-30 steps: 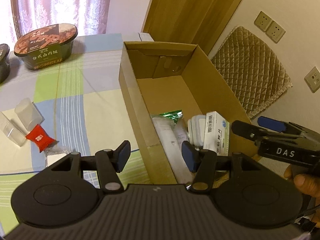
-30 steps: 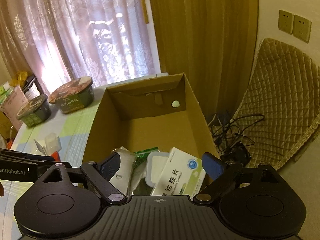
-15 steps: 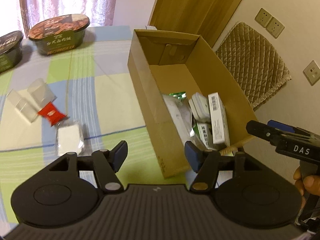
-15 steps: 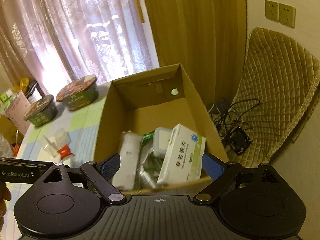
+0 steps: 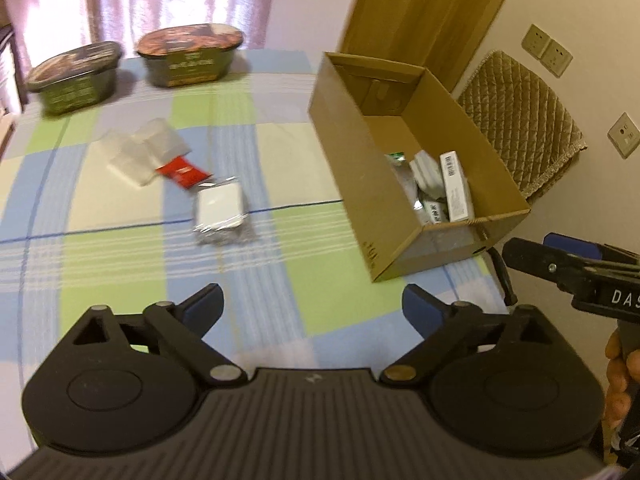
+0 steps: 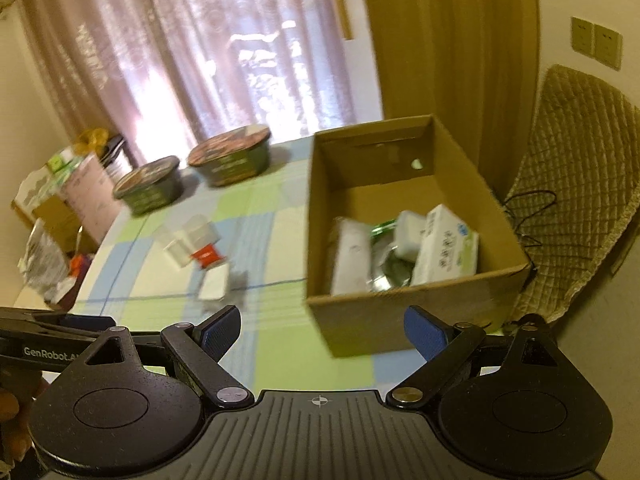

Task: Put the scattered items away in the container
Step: 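Withdraw both open tools from the cardboard box toward the table items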

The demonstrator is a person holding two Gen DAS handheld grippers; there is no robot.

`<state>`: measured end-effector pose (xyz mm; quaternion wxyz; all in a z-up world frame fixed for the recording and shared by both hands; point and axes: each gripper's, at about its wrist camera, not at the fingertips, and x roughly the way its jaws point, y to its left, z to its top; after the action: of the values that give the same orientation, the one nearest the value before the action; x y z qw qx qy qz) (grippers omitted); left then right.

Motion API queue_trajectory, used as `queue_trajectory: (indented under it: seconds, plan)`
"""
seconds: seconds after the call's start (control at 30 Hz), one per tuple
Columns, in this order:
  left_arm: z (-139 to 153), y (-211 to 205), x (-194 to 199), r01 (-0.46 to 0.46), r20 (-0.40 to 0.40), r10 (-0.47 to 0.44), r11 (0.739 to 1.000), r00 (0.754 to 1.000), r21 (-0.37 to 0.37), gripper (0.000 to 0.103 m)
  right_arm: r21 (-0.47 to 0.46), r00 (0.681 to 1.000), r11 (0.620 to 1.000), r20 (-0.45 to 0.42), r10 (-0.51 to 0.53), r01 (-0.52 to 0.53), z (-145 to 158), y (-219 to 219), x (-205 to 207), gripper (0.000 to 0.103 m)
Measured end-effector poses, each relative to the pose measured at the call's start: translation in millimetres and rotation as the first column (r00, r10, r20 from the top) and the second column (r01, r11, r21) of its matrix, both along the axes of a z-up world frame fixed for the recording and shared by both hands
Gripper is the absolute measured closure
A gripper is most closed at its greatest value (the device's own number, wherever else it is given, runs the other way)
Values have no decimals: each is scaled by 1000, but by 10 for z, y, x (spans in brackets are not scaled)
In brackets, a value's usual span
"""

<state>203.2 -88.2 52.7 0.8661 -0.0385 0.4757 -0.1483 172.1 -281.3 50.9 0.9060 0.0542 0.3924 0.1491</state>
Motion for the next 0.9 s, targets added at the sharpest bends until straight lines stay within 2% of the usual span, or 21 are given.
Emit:
queue_trajectory:
  seconds: [0.1,0.37,0.9]
  plan:
    - [69,216,-204,-28,24,28,999,999,19,2,6,1000,1000,-6,25,-25,3,175,-137,9]
    - [226,736,-618,-106,67,102,993,993,56,1,-3,994,994,-24,105,-105,-47,623,-443,9]
    - [151,1355,-1128,-213,40,210,974,977,73,1,-22,981,982,-61,186,-187,-199,1078,-860,9]
